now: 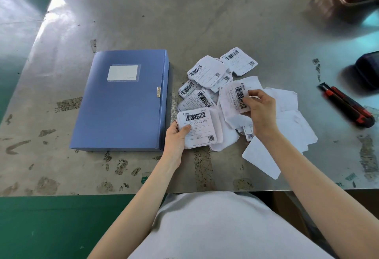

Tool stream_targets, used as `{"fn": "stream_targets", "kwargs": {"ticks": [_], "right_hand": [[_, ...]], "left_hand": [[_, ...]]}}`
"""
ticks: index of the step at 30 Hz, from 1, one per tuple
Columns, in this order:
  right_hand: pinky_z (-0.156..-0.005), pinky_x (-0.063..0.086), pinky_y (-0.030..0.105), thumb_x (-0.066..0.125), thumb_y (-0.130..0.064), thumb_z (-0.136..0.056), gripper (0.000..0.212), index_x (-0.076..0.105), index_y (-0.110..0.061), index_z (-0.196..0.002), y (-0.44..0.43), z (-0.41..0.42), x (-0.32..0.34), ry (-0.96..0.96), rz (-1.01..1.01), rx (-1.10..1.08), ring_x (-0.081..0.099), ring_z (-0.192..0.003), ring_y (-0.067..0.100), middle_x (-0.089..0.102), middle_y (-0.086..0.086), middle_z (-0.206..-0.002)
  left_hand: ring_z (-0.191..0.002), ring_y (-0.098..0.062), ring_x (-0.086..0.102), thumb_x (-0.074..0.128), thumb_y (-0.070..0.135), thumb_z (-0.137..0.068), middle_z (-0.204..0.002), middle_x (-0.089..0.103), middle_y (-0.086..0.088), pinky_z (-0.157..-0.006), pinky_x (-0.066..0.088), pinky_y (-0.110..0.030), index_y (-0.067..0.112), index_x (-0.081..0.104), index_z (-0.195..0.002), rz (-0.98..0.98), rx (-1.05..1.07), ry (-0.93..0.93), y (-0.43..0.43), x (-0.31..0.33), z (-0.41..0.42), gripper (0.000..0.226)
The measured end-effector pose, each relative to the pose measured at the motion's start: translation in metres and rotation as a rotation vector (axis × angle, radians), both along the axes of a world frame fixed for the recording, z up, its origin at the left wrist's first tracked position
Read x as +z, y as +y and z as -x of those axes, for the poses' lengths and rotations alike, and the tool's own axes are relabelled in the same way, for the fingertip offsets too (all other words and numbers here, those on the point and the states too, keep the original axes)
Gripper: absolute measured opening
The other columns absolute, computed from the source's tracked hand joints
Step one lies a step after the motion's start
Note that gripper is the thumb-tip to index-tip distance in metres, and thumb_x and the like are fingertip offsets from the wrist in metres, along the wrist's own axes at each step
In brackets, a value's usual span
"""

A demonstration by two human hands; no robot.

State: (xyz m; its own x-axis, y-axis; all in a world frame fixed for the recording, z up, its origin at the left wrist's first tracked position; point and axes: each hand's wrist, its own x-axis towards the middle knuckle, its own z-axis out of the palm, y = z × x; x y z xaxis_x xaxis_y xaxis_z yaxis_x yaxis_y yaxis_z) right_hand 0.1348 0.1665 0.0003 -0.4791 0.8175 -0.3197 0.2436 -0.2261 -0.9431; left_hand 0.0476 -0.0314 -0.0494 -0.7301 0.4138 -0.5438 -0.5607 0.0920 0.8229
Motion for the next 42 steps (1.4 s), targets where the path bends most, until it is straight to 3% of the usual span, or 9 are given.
{"fn": "stream_targets", "kwargs": {"ticks": [4, 7, 11, 17, 22, 29, 35, 38, 42], "right_hand": [[-0.063, 0.057, 0.036, 0.055, 0.006, -0.085, 0.022, 0.064, -0.012, -0.078, -0.012, 0.003, 0.003, 0.113, 0.225, 0.047, 0.062, -0.065, 0.019, 0.07, 0.005, -0.074], [-0.054, 0.055, 0.024, 0.054, 0.008, -0.086, 0.023, 0.065, -0.011, -0.079, -0.019, 0.004, 0.001, 0.168, 0.307, 0.087, 0.061, -0.057, 0.01, 0.07, -0.003, -0.065], [-0.056, 0.053, 0.021, 0.054, 0.007, -0.085, 0.023, 0.067, -0.012, -0.082, -0.018, 0.005, 0.001, 0.276, 0.49, 0.066, 0.062, -0.058, 0.01, 0.071, -0.003, -0.068], [-0.064, 0.043, 0.023, 0.066, -0.005, -0.086, 0.006, 0.069, -0.011, -0.086, -0.024, 0.011, -0.003, -0.099, -0.098, 0.458, 0.054, -0.069, 0.012, 0.065, 0.005, -0.077], [-0.059, 0.039, 0.006, 0.067, -0.003, -0.082, 0.014, 0.07, -0.012, -0.093, -0.03, 0.019, -0.006, -0.22, -0.367, 0.579, 0.053, -0.067, 0.008, 0.066, 0.006, -0.08], [-0.063, 0.038, 0.003, 0.071, -0.003, -0.079, 0.011, 0.067, -0.01, -0.086, -0.046, 0.03, -0.006, -0.192, -0.446, 0.608, 0.055, -0.067, 0.004, 0.063, -0.003, -0.075], [-0.073, 0.046, 0.021, 0.068, -0.01, -0.084, 0.017, 0.062, -0.01, -0.099, -0.051, 0.034, -0.011, -0.186, -0.552, 0.564, 0.056, -0.074, 0.013, 0.063, -0.001, -0.086], [-0.082, 0.047, 0.03, 0.066, -0.01, -0.085, 0.02, 0.059, -0.008, -0.104, -0.039, 0.038, -0.015, -0.227, -0.557, 0.447, 0.057, -0.089, 0.02, 0.064, 0.003, -0.095], [-0.084, 0.032, 0.027, 0.07, -0.022, -0.081, 0.04, 0.052, -0.009, -0.114, -0.028, 0.05, -0.025, -0.437, -0.545, 0.524, 0.044, -0.11, 0.025, 0.058, 0.007, -0.113]], "left_hand": [[-0.094, -0.017, 0.069, 0.054, 0.005, -0.094, -0.104, 0.072, 0.001, -0.076, 0.058, -0.037, 0.021, 0.062, -0.105, -0.004, 0.009, -0.012, 0.0, 0.001, 0.0, 0.021], [-0.098, -0.02, 0.068, 0.053, 0.005, -0.095, -0.11, 0.07, -0.003, -0.082, 0.056, -0.041, 0.018, 0.061, -0.109, 0.004, 0.01, -0.021, 0.0, 0.001, 0.0, 0.021], [-0.089, -0.019, 0.07, 0.053, 0.004, -0.094, -0.101, 0.073, -0.002, -0.074, 0.058, -0.038, 0.016, 0.062, -0.106, -0.012, 0.013, -0.02, -0.004, 0.002, 0.002, 0.019], [-0.095, -0.021, 0.069, 0.053, 0.009, -0.095, -0.106, 0.072, -0.003, -0.083, 0.056, -0.039, 0.02, 0.064, -0.102, 0.03, 0.018, -0.057, 0.0, 0.003, 0.002, 0.017], [-0.094, -0.018, 0.07, 0.051, 0.02, -0.097, -0.104, 0.074, -0.003, -0.079, 0.057, -0.034, 0.018, 0.063, -0.108, 0.0, -0.023, -0.077, 0.0, 0.005, 0.001, 0.016], [-0.093, -0.021, 0.07, 0.059, 0.017, -0.093, -0.105, 0.073, -0.008, -0.08, 0.058, -0.035, 0.011, 0.061, -0.115, -0.098, -0.124, -0.028, 0.0, 0.011, -0.004, 0.023], [-0.093, -0.022, 0.071, 0.056, 0.013, -0.095, -0.105, 0.073, -0.006, -0.075, 0.059, -0.034, 0.013, 0.061, -0.116, -0.047, -0.1, 0.0, -0.003, 0.008, -0.005, 0.022], [-0.093, -0.02, 0.071, 0.055, 0.015, -0.096, -0.104, 0.073, -0.003, -0.074, 0.059, -0.033, 0.015, 0.063, -0.114, 0.012, -0.07, 0.002, -0.008, 0.006, -0.004, 0.02], [-0.086, -0.017, 0.071, 0.055, 0.013, -0.096, -0.1, 0.073, -0.003, -0.071, 0.059, -0.031, 0.014, 0.063, -0.109, 0.058, -0.038, -0.01, -0.015, 0.003, -0.005, 0.015]]}}
